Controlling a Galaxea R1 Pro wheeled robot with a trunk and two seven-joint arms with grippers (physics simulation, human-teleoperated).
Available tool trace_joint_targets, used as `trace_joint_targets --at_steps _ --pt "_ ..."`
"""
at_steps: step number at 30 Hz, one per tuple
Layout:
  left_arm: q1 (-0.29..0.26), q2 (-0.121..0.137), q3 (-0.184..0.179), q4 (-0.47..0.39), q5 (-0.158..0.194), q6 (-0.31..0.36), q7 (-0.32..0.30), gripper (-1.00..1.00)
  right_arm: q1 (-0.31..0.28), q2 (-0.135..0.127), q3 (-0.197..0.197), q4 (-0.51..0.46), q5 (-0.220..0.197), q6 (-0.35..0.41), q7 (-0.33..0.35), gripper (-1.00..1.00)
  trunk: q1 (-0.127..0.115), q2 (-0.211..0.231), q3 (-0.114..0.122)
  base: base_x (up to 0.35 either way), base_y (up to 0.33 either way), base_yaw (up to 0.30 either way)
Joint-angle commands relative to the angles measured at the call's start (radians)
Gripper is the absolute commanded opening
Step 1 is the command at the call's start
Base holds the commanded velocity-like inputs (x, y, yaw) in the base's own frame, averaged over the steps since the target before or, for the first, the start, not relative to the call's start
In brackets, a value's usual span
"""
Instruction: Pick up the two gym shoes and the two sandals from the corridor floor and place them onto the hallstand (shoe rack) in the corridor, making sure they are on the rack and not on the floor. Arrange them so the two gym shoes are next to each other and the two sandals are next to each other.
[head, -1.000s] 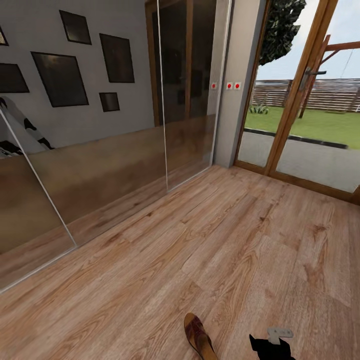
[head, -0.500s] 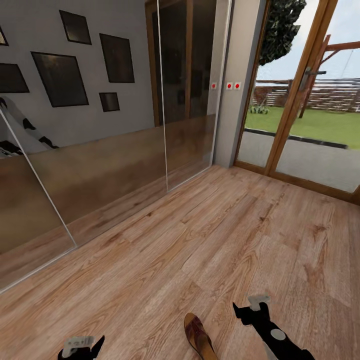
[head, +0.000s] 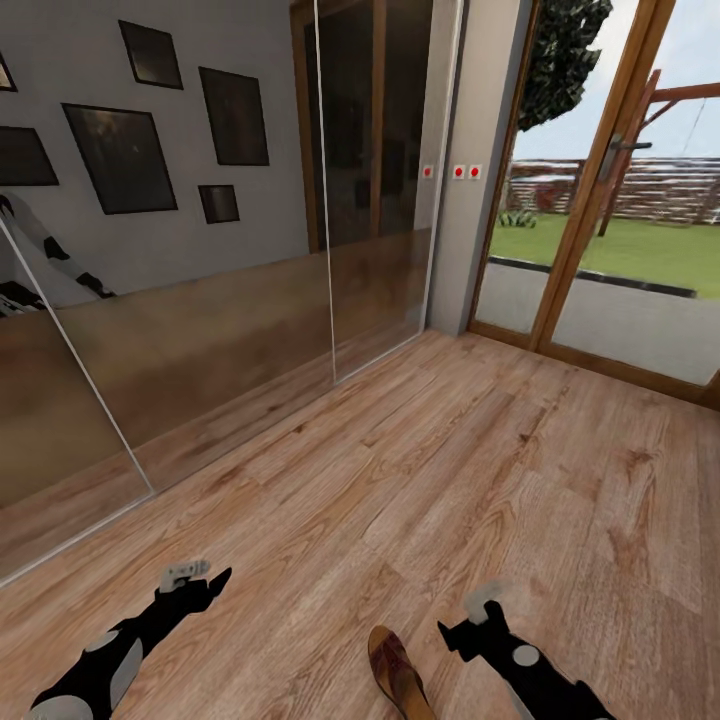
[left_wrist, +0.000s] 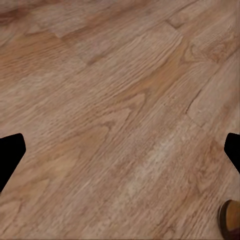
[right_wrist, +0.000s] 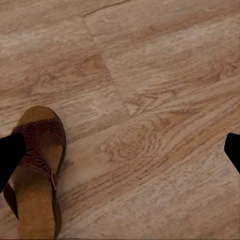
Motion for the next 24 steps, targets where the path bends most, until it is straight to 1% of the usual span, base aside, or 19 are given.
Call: trace_joint_targets --at_steps 1,2,5,7,8,9,10,11,13,18,24 --pt "-0.001 0.0 0.007 0.0 -0.011 -0.006 -0.005 1.0 0.0 0.0 0.012 0.0 0.017 -0.003 0.012 1.0 0.0 0.0 -0.001 0.0 0.0 0.0" --pt "-0.002 0.0 0.006 -0.001 -0.011 -0.008 -0.007 1.0 0.0 0.0 0.02 0.0 0.021 -0.003 0.019 1.0 0.0 0.0 -0.001 0.0 0.0 0.0" --pt "-0.002 0.0 0.004 -0.001 -0.013 -0.018 -0.011 1.0 0.0 0.0 0.027 0.001 0.024 -0.003 0.024 1.0 0.0 0.0 -0.001 0.0 0.0 0.0" --pt "-0.001 -0.001 0.001 -0.001 -0.015 -0.041 -0.018 1.0 0.0 -0.001 0.031 0.001 0.026 -0.003 0.027 1.0 0.0 0.0 -0.001 0.0 0.0 0.0" --pt "-0.001 -0.001 0.0 -0.001 -0.016 -0.066 -0.033 1.0 0.0 -0.001 0.033 0.001 0.027 -0.003 0.029 1.0 0.0 0.0 -0.001 0.0 0.0 0.0" --pt "-0.001 -0.001 -0.001 0.0 -0.018 -0.076 -0.048 1.0 0.0 -0.001 0.033 0.001 0.027 -0.003 0.029 1.0 0.0 0.0 -0.001 0.0 0.0 0.0" --pt "-0.001 -0.001 -0.001 -0.001 -0.018 -0.08 -0.057 1.0 0.0 -0.001 0.033 0.001 0.027 -0.003 0.029 1.0 0.0 0.0 -0.001 0.0 0.0 0.0" --pt "-0.001 0.0 -0.002 -0.001 -0.019 -0.087 -0.088 1.0 0.0 -0.001 0.033 0.0 0.027 -0.003 0.03 1.0 0.0 0.0 -0.001 0.0 0.0 0.0" --pt "-0.001 0.001 -0.003 -0.002 -0.019 -0.087 -0.119 1.0 0.0 -0.001 0.031 -0.001 0.026 -0.003 0.03 1.0 0.0 0.0 -0.001 0.0 0.0 0.0" --pt "-0.001 0.0 -0.001 -0.002 -0.02 -0.088 -0.15 1.0 0.0 0.0 0.03 -0.002 0.025 -0.002 0.03 1.0 0.019 -0.035 -0.017 0.0 0.0 0.0" --pt "-0.001 -0.001 -0.001 -0.002 -0.022 -0.086 -0.155 1.0 0.0 0.001 0.029 -0.007 0.023 -0.001 0.029 1.0 0.042 -0.077 -0.043 0.0 0.0 0.0"
